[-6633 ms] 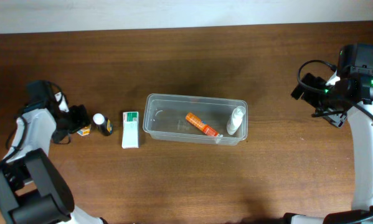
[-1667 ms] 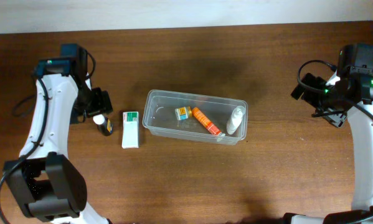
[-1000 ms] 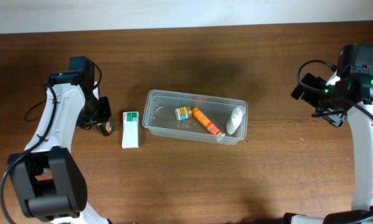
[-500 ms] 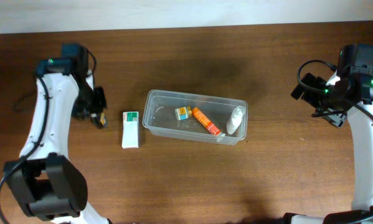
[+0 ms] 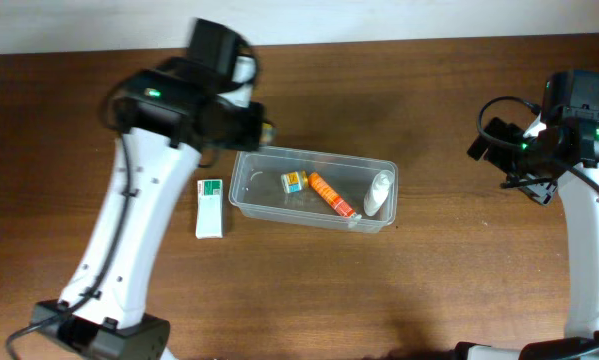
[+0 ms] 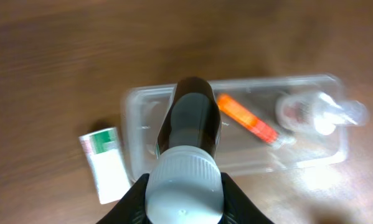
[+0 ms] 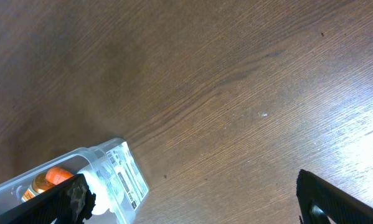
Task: Pack container
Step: 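Lower the dark bottle into the container and release it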
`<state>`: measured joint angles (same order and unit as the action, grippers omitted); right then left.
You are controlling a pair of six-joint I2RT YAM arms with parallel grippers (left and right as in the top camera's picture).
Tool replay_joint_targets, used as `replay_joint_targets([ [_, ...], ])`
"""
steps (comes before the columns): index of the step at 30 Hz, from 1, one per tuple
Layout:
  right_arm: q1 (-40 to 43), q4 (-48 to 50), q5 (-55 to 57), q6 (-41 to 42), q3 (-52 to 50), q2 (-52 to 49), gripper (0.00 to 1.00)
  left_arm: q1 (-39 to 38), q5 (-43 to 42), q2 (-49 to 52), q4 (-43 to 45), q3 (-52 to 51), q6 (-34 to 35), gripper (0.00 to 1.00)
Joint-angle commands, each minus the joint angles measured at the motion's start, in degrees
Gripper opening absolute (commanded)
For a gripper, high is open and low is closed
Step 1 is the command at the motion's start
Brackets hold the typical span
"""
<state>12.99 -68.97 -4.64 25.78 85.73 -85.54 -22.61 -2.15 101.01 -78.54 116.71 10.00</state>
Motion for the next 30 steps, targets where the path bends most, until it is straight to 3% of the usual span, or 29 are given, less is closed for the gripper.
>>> replay_joint_targets([
  [1, 0.2, 0.0, -0.3, 0.5, 0.8, 1.2, 0.99, -4.7, -1.0, 1.6, 0.5, 0.4, -0.7, 0.23],
  [10, 0.2, 0.0, -0.3, 0.5, 0.8, 1.2, 0.99, -11.6, 1.0, 11.8, 0.2, 0.4, -0.7, 0.23],
  [19, 0.2, 0.0, -0.3, 0.5, 0.8, 1.2, 0.98, -11.8, 2.1, 22.5, 0.2, 0.4, -0.7, 0.23],
  [27, 0.2, 0.0, -0.3, 0.5, 0.8, 1.2, 0.98, -11.8, 2.1, 25.7, 0.1, 0.4, -0.7, 0.23],
  [29, 0.2, -0.1, -0.3, 0.5, 0.8, 1.2, 0.98, -11.8, 2.1, 25.7, 0.5, 0.4, -0.7, 0.32],
  [30, 0.2, 0.0, -0.3, 0.5, 0.8, 1.2, 0.98, -11.8, 2.1, 25.7, 0.5, 0.4, -0.7, 0.43],
])
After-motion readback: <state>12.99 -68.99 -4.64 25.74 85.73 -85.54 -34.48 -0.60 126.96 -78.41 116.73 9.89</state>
